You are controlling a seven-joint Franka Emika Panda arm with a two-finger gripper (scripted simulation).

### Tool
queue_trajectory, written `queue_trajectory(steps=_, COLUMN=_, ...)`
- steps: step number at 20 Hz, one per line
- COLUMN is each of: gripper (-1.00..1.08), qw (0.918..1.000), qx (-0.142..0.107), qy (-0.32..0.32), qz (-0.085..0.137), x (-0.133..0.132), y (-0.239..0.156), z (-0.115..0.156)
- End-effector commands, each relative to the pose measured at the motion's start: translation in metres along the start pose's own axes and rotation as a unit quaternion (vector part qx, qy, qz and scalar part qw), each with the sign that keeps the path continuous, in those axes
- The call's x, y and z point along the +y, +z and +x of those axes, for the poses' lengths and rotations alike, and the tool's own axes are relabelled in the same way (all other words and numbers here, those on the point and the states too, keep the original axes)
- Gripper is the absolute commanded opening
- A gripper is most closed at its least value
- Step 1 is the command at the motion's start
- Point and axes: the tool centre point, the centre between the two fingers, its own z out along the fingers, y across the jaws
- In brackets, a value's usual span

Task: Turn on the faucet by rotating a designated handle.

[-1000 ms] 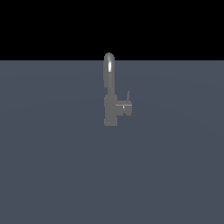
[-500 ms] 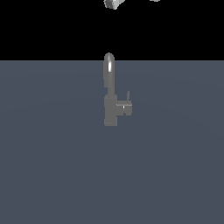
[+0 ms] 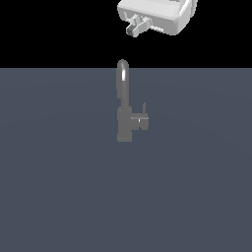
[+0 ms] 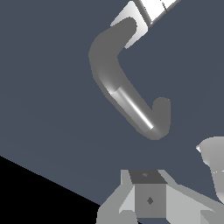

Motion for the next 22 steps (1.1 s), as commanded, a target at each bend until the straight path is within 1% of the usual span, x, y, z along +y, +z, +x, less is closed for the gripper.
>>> queue_trajectory(steps=1, gripper=-1.00, qw=0.9994, qx=-0.019, qy=0.019, qz=0.022, x=-0.001, y=-0.001, z=0.018)
queue_trajectory(steps=4, gripper=-1.00, qw=0.9970, qx=-0.043, qy=0.043, qz=0.048, x=-0.002, y=-0.001, z=0.039)
queue_trajectory(steps=7, gripper=-1.00, qw=0.9927, qx=-0.067, qy=0.067, qz=0.075, x=-0.002, y=0.000, z=0.062)
queue_trajectory(steps=10, gripper=-1.00, qw=0.9861, qx=-0.092, qy=0.092, qz=0.103, x=-0.001, y=0.003, z=0.085)
queue_trajectory(steps=12, gripper=-1.00, qw=0.9804, qx=-0.109, qy=0.110, qz=0.122, x=0.001, y=0.005, z=0.101)
queue_trajectory(steps=15, gripper=-1.00, qw=0.9693, qx=-0.135, qy=0.137, qz=0.152, x=0.004, y=0.010, z=0.125)
queue_trajectory(steps=17, gripper=-1.00, qw=0.9601, qx=-0.154, qy=0.156, qz=0.173, x=0.007, y=0.014, z=0.142)
queue_trajectory(steps=22, gripper=-1.00, qw=0.9322, qx=-0.198, qy=0.203, qz=0.224, x=0.016, y=0.029, z=0.183)
